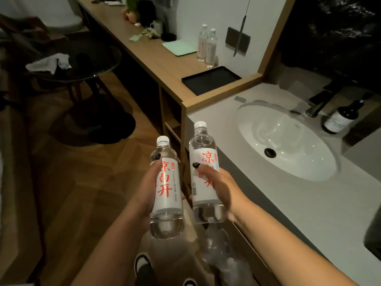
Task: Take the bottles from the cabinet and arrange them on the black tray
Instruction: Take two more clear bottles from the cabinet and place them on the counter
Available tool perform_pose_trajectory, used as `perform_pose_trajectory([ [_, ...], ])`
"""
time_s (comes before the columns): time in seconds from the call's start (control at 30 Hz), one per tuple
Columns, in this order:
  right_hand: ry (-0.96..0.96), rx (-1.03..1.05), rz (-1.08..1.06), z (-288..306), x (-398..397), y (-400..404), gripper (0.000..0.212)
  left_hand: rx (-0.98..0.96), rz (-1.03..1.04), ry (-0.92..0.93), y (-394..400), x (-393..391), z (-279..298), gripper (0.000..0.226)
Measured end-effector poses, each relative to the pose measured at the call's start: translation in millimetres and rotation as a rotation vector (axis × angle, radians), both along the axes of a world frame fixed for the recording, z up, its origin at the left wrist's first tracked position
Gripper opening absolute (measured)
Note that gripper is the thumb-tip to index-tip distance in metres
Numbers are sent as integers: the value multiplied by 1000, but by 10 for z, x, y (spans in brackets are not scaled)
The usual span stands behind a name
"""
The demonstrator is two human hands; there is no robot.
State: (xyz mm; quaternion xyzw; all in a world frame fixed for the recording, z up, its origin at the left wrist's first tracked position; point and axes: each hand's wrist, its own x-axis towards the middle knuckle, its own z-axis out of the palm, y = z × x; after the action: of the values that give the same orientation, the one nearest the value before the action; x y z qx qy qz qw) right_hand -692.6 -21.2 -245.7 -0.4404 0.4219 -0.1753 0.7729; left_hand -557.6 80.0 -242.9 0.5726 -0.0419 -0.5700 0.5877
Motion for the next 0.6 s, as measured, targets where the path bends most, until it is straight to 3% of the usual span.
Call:
perform_pose_trajectory([
  [0.17, 28, -24, -35, -23, 741, -353, 36, 10, -6, -10, -419, 799, 73, 47],
  [0.37, -38, 43, -144, -47, 1708, -760, 28, 16, -89, -23, -934, 1831, 155, 50],
  [0.6, -74, 98, -190, -90, 2620, -1241, 36, 30, -124, -51, -1534, 2744, 189, 49],
])
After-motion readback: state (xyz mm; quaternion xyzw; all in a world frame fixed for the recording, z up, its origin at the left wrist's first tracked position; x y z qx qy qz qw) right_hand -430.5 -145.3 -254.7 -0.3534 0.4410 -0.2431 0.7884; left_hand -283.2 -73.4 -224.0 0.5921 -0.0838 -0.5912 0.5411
